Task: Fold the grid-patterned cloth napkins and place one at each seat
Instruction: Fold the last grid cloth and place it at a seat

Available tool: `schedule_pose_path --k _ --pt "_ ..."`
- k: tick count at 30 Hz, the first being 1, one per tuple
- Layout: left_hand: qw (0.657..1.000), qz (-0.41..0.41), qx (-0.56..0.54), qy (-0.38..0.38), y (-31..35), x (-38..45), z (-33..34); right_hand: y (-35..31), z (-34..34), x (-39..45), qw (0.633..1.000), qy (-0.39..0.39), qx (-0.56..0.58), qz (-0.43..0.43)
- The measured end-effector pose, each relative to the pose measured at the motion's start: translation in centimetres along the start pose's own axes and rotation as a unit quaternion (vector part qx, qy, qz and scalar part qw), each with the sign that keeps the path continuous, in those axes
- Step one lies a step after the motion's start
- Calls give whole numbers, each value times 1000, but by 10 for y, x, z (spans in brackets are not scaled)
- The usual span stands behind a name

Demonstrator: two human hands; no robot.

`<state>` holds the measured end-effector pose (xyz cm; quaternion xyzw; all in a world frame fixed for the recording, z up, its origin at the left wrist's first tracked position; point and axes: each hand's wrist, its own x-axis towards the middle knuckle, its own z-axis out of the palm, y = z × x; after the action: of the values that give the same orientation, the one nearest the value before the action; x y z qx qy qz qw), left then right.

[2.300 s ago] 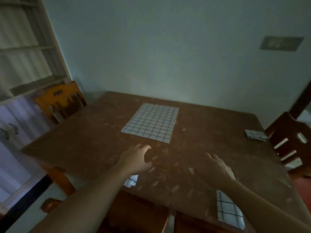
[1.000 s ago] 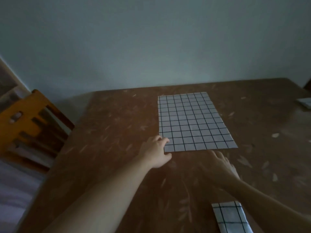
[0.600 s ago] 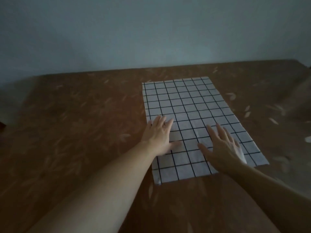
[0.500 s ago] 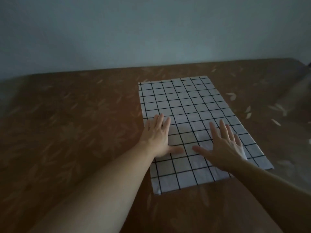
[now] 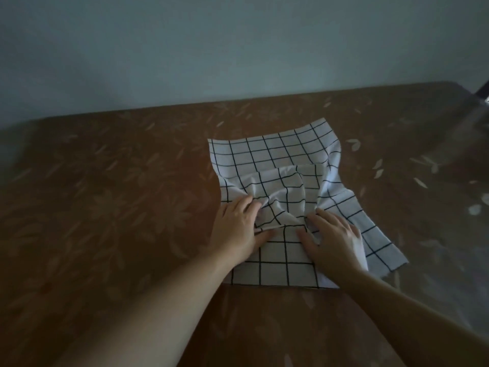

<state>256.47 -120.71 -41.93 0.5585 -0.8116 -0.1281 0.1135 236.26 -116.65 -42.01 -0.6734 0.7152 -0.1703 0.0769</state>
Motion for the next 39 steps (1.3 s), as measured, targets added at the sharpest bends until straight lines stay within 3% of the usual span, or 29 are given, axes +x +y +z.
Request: schedule_pose_path --k 7,11,14,16,19,22,25,30,32,34,37,39 --pt "999 -28 -38 21 45 -53 -15 -14 -27 -55 998 -6 60 -20" --pt "991 -69 -92 -61 76 -78 -38 -14 -59 -82 993 17 114 -20" --pt "982 -101 -108 -119 103 -94 -62 -13 -97 -105 989 63 120 -67" --pt "958 -121 -201 -163 120 -107 -83 -11 -127 -122 983 88 115 -113" --pt "876 -168 -429 -145 154 -140 -120 -12 -181 -151 968 112 105 -201" --pt "855 -179 -479 -82 182 -172 -143 -16 -241 -185 936 159 74 -306" --pt "810 -209 -535 -117 213 -198 -164 -15 -289 -213 905 179 30 -385" --pt "802 -144 -565 -134 268 -236 -200 -17 -339 -247 884 220 3 -413" --pt "811 -109 -568 -87 276 -246 -206 -22 -350 -259 880 229 -3 -415" --pt "849 -85 -521 -14 274 -255 -213 -28 -360 -272 896 212 6 -390" --pt "909 -59 -408 59 262 -278 -228 -36 -364 -292 962 89 32 -256" --pt "945 -34 -314 91 251 -299 -242 -42 -364 -302 981 19 104 -161"
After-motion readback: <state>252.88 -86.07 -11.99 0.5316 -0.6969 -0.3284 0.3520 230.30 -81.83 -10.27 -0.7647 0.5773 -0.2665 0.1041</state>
